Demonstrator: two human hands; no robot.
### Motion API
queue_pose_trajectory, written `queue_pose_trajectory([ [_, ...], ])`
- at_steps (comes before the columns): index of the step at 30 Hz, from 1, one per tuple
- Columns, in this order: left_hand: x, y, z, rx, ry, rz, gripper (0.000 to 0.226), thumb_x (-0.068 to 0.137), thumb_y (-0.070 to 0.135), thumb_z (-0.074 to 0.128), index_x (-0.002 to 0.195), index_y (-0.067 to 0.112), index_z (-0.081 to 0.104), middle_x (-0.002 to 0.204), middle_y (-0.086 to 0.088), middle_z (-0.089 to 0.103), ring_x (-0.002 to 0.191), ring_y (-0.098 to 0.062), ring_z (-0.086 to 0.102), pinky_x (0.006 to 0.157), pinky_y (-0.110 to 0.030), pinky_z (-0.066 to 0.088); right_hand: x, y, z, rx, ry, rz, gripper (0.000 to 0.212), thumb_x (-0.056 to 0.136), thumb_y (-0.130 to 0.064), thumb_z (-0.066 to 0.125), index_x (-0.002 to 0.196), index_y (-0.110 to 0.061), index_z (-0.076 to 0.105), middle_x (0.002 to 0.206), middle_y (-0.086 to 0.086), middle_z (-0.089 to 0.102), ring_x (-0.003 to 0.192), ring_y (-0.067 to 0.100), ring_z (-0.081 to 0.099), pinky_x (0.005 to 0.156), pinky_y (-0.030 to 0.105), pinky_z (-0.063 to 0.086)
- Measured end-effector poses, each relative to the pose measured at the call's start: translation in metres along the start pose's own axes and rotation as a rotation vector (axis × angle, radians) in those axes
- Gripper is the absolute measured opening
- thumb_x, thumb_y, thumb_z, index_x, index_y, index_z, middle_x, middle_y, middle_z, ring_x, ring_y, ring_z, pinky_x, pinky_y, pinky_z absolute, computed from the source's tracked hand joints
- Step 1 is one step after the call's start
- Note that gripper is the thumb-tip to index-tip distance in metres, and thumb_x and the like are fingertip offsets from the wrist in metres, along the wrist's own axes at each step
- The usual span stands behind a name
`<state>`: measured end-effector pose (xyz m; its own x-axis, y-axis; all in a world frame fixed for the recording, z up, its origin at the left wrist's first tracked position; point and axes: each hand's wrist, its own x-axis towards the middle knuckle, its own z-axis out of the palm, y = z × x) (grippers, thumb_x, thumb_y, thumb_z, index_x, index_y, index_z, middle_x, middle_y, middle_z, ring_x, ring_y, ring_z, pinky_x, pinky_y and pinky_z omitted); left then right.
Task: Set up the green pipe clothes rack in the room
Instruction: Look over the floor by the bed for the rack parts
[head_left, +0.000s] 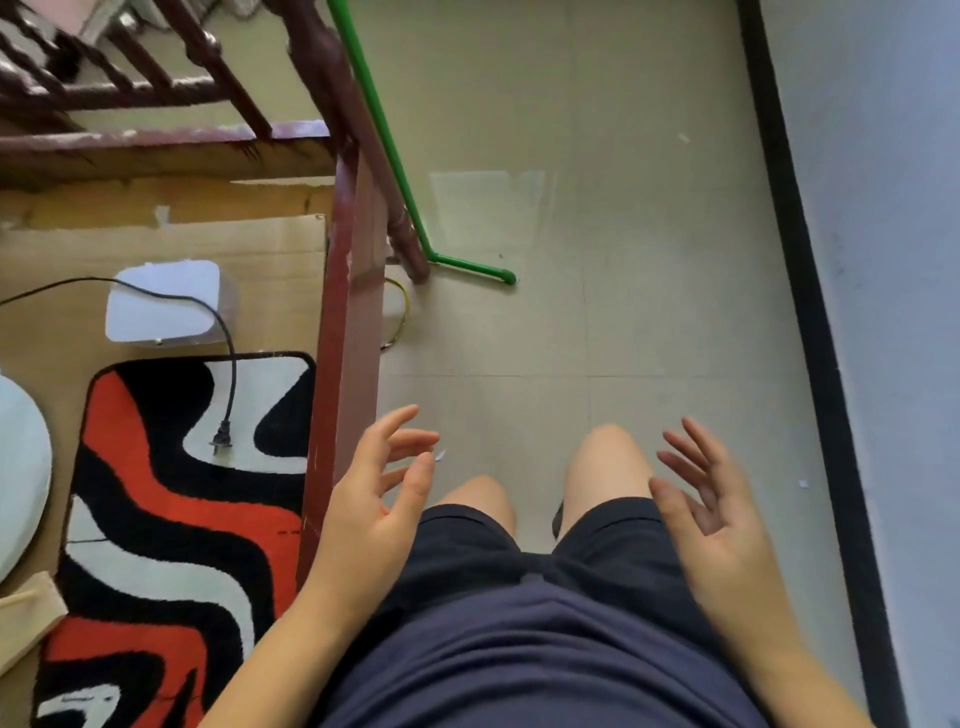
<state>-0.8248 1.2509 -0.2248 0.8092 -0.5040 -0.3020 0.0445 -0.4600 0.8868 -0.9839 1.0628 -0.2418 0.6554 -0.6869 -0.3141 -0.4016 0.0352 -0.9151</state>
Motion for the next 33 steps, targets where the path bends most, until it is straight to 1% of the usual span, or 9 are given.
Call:
queue_pose_trajectory([
  [2, 0.029, 0.011, 0.012, -0.011, 0.019, -0.011, 0.031, 0.087, 0.032, 0.050, 0.117, 0.040, 0.045, 0.107, 0.006, 0.064, 0.104, 0.000, 0.059, 0.084, -0.005, 0.044, 0.034, -0.006, -0.010, 0.006, -0.018, -0.007, 0.044, 0.077, -0.037, 0.053, 0.114, -0.057, 0.041, 0.122, -0.032, 0.049, 0.115, -0.005, 0.049, 0.094, 0.009, 0.039],
  [5, 0.079, 0.036, 0.039, -0.015, 0.058, -0.024, 0.031, 0.083, 0.036, 0.050, 0.108, 0.053, 0.044, 0.103, 0.013, 0.064, 0.104, -0.003, 0.059, 0.084, -0.008, 0.046, 0.094, -0.018, -0.037, 0.002, -0.047, -0.021, 0.043, 0.079, -0.036, 0.056, 0.114, -0.058, 0.041, 0.123, -0.031, 0.051, 0.116, -0.004, 0.050, 0.097, 0.013, 0.040],
  [9, 0.154, 0.085, 0.092, -0.036, 0.096, -0.003, 0.032, 0.089, 0.020, 0.050, 0.111, 0.043, 0.043, 0.102, 0.007, 0.064, 0.099, 0.003, 0.058, 0.079, -0.002, 0.042, 0.193, -0.045, -0.090, -0.030, -0.064, -0.043, 0.041, 0.081, -0.044, 0.055, 0.117, -0.056, 0.039, 0.127, -0.022, 0.052, 0.118, -0.001, 0.049, 0.099, 0.017, 0.040],
  [14, 0.238, 0.157, 0.139, -0.063, 0.122, 0.005, 0.033, 0.082, 0.028, 0.047, 0.112, 0.042, 0.044, 0.105, 0.007, 0.063, 0.100, 0.002, 0.058, 0.079, -0.004, 0.044, 0.302, -0.094, -0.141, -0.066, -0.118, -0.078, 0.059, 0.065, -0.071, 0.052, 0.120, -0.055, 0.038, 0.126, -0.031, 0.048, 0.118, -0.005, 0.047, 0.100, 0.017, 0.038],
  [15, 0.253, 0.168, 0.143, -0.072, 0.133, -0.001, 0.034, 0.081, 0.028, 0.047, 0.112, 0.042, 0.044, 0.105, 0.007, 0.063, 0.100, 0.002, 0.058, 0.079, -0.004, 0.044, 0.321, -0.103, -0.146, -0.077, -0.135, -0.075, 0.059, 0.066, -0.072, 0.051, 0.121, -0.055, 0.037, 0.127, -0.028, 0.048, 0.118, -0.006, 0.047, 0.101, 0.020, 0.040],
  [17, 0.281, 0.188, 0.144, -0.086, 0.160, -0.008, 0.034, 0.081, 0.028, 0.047, 0.113, 0.041, 0.044, 0.105, 0.006, 0.063, 0.100, 0.001, 0.058, 0.079, -0.004, 0.044, 0.356, -0.123, -0.151, -0.089, -0.170, -0.063, 0.049, 0.073, -0.057, 0.051, 0.121, -0.053, 0.037, 0.130, -0.022, 0.049, 0.119, -0.005, 0.046, 0.102, 0.029, 0.042],
  [24, 0.422, 0.241, 0.122, -0.097, 0.267, -0.013, 0.033, 0.081, 0.028, 0.047, 0.111, 0.042, 0.045, 0.105, 0.004, 0.063, 0.099, 0.002, 0.058, 0.078, -0.002, 0.043, 0.511, -0.194, -0.125, -0.113, -0.239, -0.127, 0.047, 0.078, -0.045, 0.054, 0.121, -0.052, 0.036, 0.132, -0.019, 0.047, 0.119, -0.003, 0.047, 0.103, 0.034, 0.040],
  [27, 0.481, 0.269, 0.100, -0.111, 0.327, -0.008, 0.032, 0.081, 0.031, 0.046, 0.108, 0.047, 0.045, 0.104, 0.006, 0.064, 0.098, -0.001, 0.059, 0.078, -0.005, 0.045, 0.569, -0.232, -0.103, -0.092, -0.251, -0.174, 0.047, 0.077, -0.040, 0.054, 0.120, -0.051, 0.036, 0.131, -0.015, 0.049, 0.117, -0.004, 0.047, 0.101, 0.030, 0.039],
  [33, 0.563, 0.308, 0.066, -0.107, 0.476, -0.032, 0.033, 0.080, 0.031, 0.047, 0.106, 0.051, 0.045, 0.101, 0.013, 0.064, 0.098, 0.002, 0.059, 0.074, -0.003, 0.045, 0.676, -0.302, -0.056, -0.097, -0.408, -0.255, 0.047, 0.080, -0.039, 0.055, 0.121, -0.050, 0.037, 0.130, -0.020, 0.049, 0.116, -0.008, 0.048, 0.096, 0.023, 0.039],
])
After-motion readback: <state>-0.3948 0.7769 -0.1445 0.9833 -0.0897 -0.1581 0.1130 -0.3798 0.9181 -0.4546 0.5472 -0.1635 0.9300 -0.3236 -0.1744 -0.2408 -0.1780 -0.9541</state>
